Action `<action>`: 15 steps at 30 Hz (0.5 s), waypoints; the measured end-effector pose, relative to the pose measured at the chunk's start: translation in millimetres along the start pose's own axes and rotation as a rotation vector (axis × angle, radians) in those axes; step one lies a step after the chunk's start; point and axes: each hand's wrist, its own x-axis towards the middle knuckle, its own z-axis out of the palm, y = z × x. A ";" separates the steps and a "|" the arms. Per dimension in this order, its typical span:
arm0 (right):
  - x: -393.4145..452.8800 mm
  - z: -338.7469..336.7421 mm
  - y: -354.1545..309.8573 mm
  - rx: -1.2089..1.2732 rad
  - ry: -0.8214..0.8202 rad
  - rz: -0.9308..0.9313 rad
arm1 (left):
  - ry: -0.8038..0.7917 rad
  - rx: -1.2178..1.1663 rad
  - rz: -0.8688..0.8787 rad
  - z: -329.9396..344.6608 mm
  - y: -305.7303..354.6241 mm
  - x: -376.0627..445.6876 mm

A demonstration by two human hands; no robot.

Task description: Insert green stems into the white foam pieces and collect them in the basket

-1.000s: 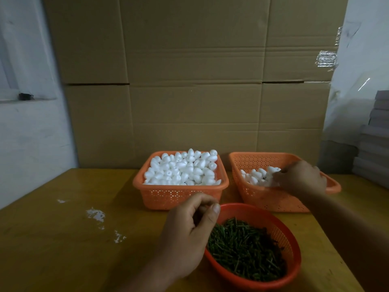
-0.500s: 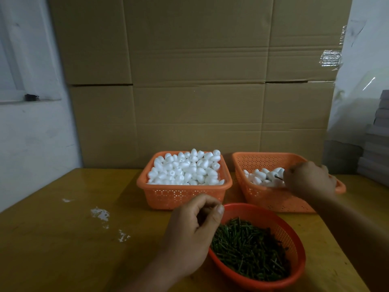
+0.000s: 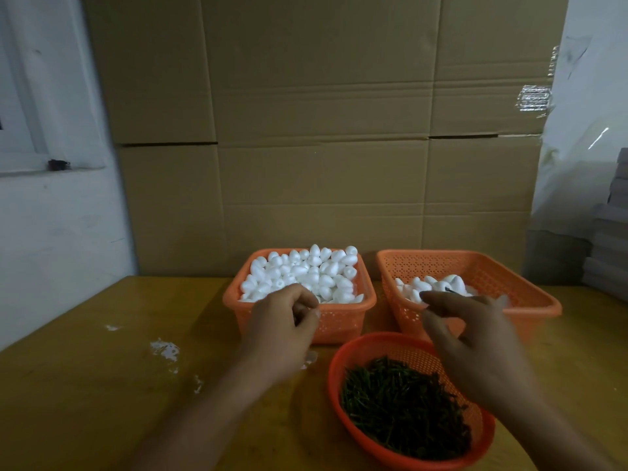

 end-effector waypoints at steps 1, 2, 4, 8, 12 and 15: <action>-2.4 0.9 -0.7 -0.011 -0.016 -0.003 | 0.012 0.056 0.000 -4.0 -3.7 10.8; -3.9 1.2 -0.5 -0.008 -0.024 -0.002 | 0.014 0.117 -0.008 -7.9 -7.7 22.1; -5.5 1.6 1.8 0.015 -0.037 0.007 | -0.012 0.237 -0.032 -15.7 -15.9 46.0; -7.0 5.1 3.0 0.035 -0.021 -0.018 | -0.097 0.413 -0.098 -31.9 -26.2 90.9; -8.8 8.2 3.3 0.000 -0.029 -0.040 | -0.196 0.548 -0.145 -40.0 -31.4 119.9; -8.6 8.1 4.9 -0.007 -0.036 -0.046 | -0.261 0.720 -0.143 -38.4 -33.3 128.8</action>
